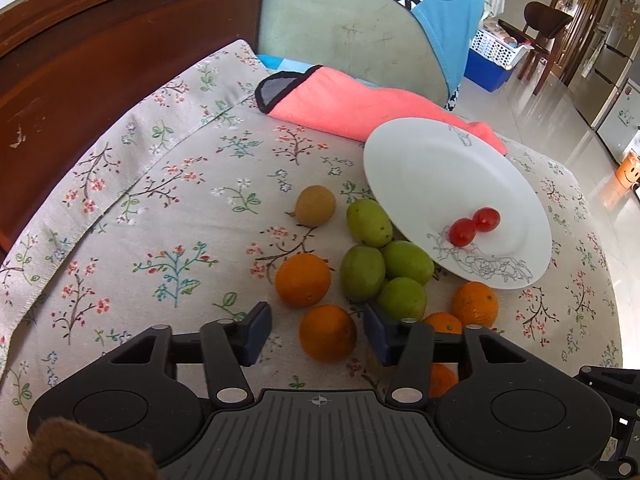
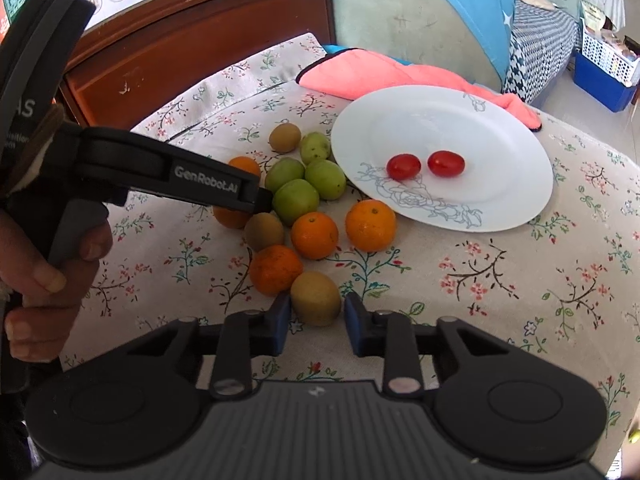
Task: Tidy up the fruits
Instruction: 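Grasp a small orange with the left tool and lift it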
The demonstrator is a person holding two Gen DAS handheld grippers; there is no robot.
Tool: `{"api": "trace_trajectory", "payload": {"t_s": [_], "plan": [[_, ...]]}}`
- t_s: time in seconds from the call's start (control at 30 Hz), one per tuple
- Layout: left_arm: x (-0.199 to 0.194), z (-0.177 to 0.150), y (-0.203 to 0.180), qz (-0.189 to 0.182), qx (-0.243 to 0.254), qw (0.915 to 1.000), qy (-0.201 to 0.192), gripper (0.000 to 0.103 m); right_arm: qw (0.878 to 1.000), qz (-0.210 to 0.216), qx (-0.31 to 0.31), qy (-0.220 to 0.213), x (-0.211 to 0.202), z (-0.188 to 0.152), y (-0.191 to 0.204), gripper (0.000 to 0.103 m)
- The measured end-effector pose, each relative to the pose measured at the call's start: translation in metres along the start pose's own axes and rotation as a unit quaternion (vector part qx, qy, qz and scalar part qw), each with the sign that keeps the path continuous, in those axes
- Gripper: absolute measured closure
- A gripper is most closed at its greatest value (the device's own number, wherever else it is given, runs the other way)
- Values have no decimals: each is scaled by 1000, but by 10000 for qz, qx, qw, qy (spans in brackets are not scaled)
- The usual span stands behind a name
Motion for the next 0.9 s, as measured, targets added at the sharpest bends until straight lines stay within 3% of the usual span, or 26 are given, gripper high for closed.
{"api": "trace_trajectory", "payload": {"t_s": [0.13,0.4,0.9], "plan": [[-1,-1,-3,-88,49,9999,-5,76,10000,16,66,2,-1,0,-1,76],[-4,1,3,-222,-180,9996,20,76,9997,-2,218,-95,-7,4,-7,76],[-23,4,1,-388,-147,9990,-148,76,9971,-23,695,-303,-18,15,-24,76]]}}
Point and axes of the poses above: each gripper's, at about its wrist camera, not at the fingertips, and x roughly the way its jaws point, y to its left, z to its top, the point moved 7 cm from there along x, roughly the way its jaws point, and after that the axes turned 7 degrees about -x, right-handed, at the moved point
